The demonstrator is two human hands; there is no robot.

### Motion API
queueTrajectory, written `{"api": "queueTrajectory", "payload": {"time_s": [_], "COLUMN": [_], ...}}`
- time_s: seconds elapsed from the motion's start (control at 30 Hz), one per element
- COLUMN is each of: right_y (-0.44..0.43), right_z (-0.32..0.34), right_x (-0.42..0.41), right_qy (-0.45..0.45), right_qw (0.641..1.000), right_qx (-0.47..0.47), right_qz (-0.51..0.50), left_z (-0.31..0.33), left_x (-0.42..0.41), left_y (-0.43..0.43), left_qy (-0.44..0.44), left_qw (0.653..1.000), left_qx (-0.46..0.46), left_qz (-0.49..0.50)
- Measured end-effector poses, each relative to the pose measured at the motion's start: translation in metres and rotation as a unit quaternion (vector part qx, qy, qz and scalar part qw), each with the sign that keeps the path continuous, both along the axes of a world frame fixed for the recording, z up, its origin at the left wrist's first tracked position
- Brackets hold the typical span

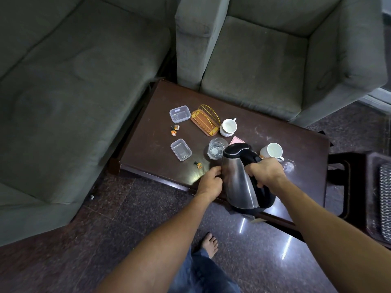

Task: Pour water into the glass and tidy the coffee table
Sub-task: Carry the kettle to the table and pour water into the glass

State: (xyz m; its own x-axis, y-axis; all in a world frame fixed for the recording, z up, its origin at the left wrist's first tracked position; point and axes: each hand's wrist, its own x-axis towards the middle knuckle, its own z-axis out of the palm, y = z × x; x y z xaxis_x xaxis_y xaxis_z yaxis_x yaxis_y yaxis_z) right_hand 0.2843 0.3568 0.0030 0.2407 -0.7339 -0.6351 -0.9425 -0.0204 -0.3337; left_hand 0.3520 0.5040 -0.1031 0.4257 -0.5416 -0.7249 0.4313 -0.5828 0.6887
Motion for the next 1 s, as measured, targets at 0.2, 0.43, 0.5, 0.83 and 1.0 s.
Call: {"api": "queueTrajectory", "payload": {"time_s": [0.2,0.43,0.5,0.83,1.0], "right_y": [-0.0002,-0.0018,-0.0019,-0.0037,-0.004], "right_z": [0.0002,0.0017,0.002,0.0012,-0.0001], "right_x": [-0.0008,-0.0021,-0.0024,-0.0036,-0.0035], "right_qy": [-0.003,0.004,0.006,0.013,0.013], "right_qw": [1.0,1.0,1.0,1.0,1.0], "right_qx": [0.0,0.002,0.0,0.001,0.008], "right_qz": [-0.003,-0.002,-0.003,-0.01,-0.009], "left_z": [-0.0021,0.0003,0.0025,0.0046,0.0017], "left_x": [0.0004,0.0008,0.0001,-0.0014,-0.0028], "left_y": [-0.0006,-0.0023,-0.0034,-0.0039,-0.0038], "left_qy": [0.004,0.004,0.001,-0.01,-0.008], "left_qw": [1.0,1.0,1.0,1.0,1.0], "left_qx": [0.002,0.01,0.009,0.008,0.005], "left_qz": [0.001,-0.002,-0.004,-0.008,-0.004]}}
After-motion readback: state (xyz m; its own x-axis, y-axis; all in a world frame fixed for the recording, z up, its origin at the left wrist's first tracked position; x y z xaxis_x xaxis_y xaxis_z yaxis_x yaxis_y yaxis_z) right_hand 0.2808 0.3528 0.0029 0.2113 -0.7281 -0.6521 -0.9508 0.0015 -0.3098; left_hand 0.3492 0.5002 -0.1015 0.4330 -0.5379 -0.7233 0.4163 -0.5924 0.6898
